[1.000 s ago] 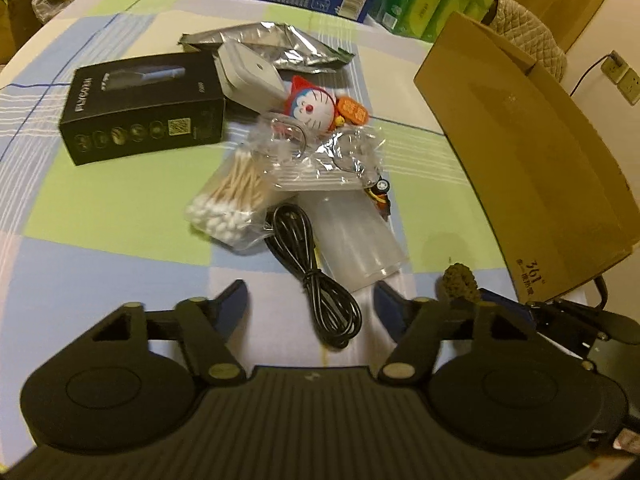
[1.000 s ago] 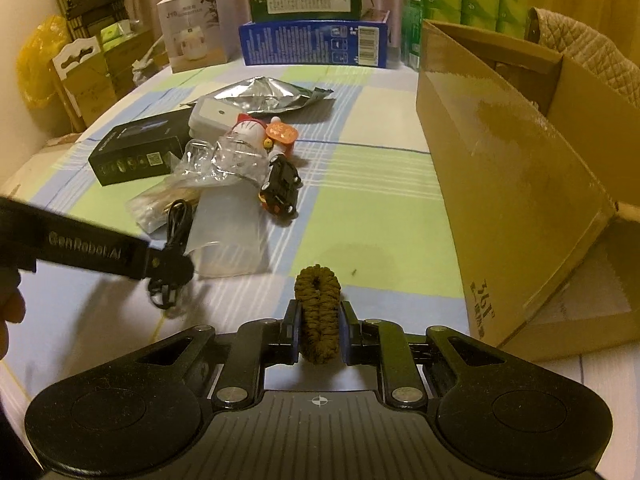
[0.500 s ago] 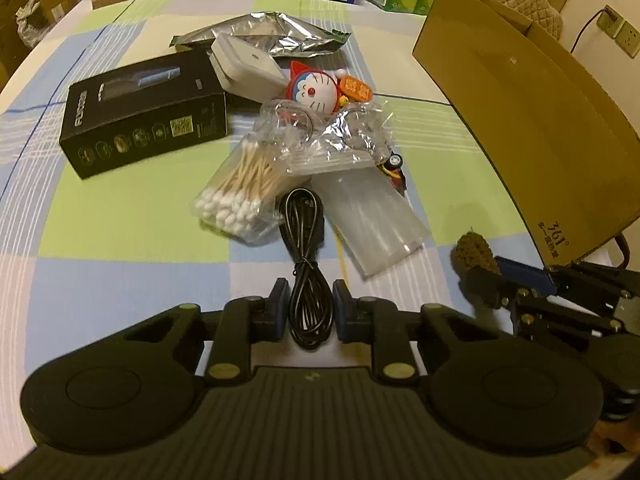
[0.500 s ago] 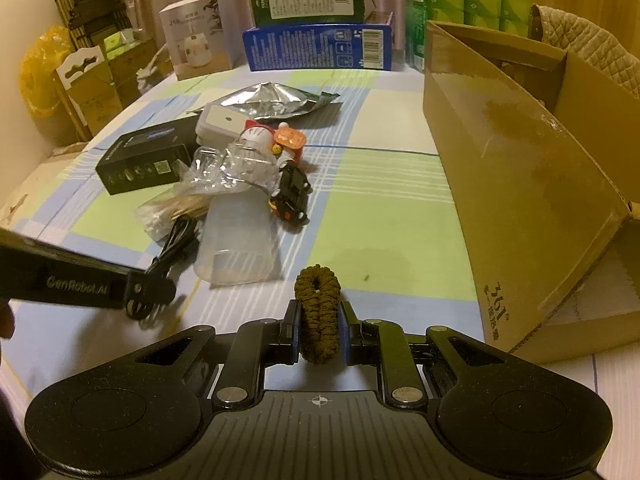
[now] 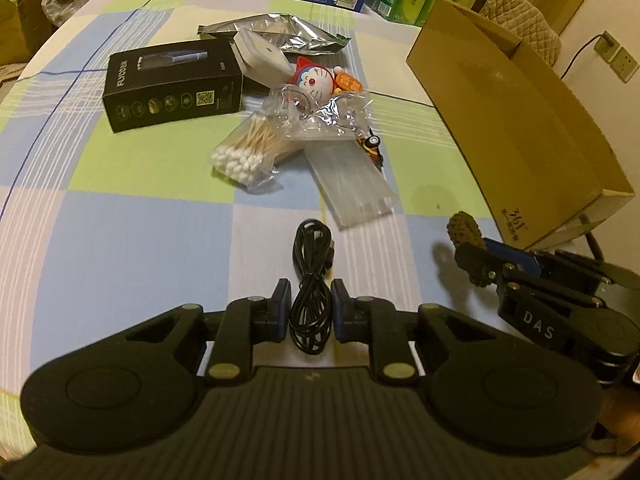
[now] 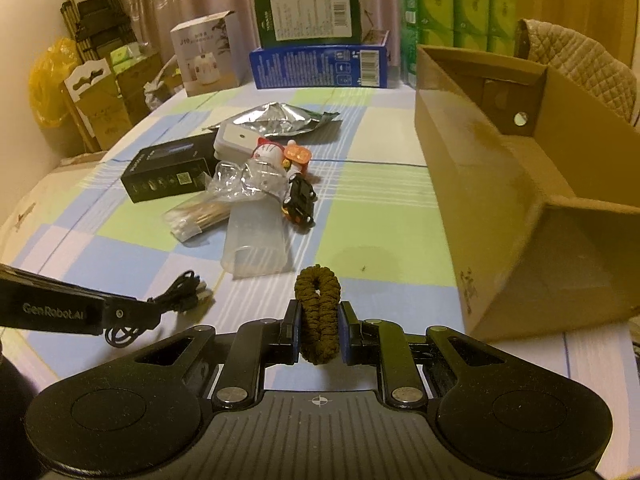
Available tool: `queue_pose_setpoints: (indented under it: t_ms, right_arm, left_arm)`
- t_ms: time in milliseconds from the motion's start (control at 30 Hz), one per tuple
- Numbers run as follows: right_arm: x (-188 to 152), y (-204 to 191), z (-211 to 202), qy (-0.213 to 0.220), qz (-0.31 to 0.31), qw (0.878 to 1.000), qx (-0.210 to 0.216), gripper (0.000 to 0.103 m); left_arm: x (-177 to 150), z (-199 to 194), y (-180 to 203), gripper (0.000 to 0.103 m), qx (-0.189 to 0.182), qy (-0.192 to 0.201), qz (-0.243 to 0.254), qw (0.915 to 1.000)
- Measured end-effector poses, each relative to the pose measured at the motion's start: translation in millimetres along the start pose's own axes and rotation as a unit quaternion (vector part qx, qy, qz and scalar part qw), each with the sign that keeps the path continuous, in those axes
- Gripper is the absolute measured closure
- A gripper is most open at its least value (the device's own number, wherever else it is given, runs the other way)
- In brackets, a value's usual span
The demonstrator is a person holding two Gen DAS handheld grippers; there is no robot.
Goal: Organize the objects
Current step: 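Carry the hair tie and cable in both grippers over the cardboard box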
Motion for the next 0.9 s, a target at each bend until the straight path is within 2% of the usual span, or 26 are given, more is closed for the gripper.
queue_pose_setpoints:
  t_ms: [333,367,433,600,667,700,900]
  right_arm:
    - [-11.1,0.0,-10.9,-0.004,0.004,1.000,-0.007,0.088]
    - [-10.5,0.2,-10.3,-0.004,0.005,1.000,-0.007,0.088]
    - [-10.1,0.4,-7.8,-0.004,0.006,1.000,-0.005,0.088]
    - [-11.5,1.4,-0.2,-0.010,0.009,1.000,0.000,0.088]
    - [-11.9,0.8,2.7,-0.011,0.009,1.000,0.002,0.088]
    - [-11.7,0.6,3.8,-0.011,0.009,1.000,0.003,0.088]
    - [-10.0,-2.9,-0.9,-0.006,0.009,1.000,0.008,0.088]
  left_arm:
    - [-24.5,1.6,10.3,0.086,0.028,-0.009,0.045,0.9986]
    - [-24.4,2.2,11.4,0.085,0.031,-0.007,0.046,0.9984]
    - [-22.3,4.3,12.0,0.078,0.028,-0.005,0.041,0.9987]
    - [-15.6,16.5,12.8,0.078,0.031,-0.012,0.044,0.9985]
    - [-15.2,19.3,12.7,0.080,0.033,-0.015,0.046,0.9983]
    - [-15.2,19.6,13.2,0.091,0.033,-0.014,0.050,0.9981]
    - [-16.2,14.6,10.7,0.092,0.032,-0.012,0.042,0.9985]
Point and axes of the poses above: each gripper's, at about its wrist camera, not at the fingertips, and z roughly the way its jaws point, y to its right, x to its top, the point moved 3 cm from there along z, roughly the way its jaws point, and after that the axes turned 12 degrees about x, right-handed, at the moved point
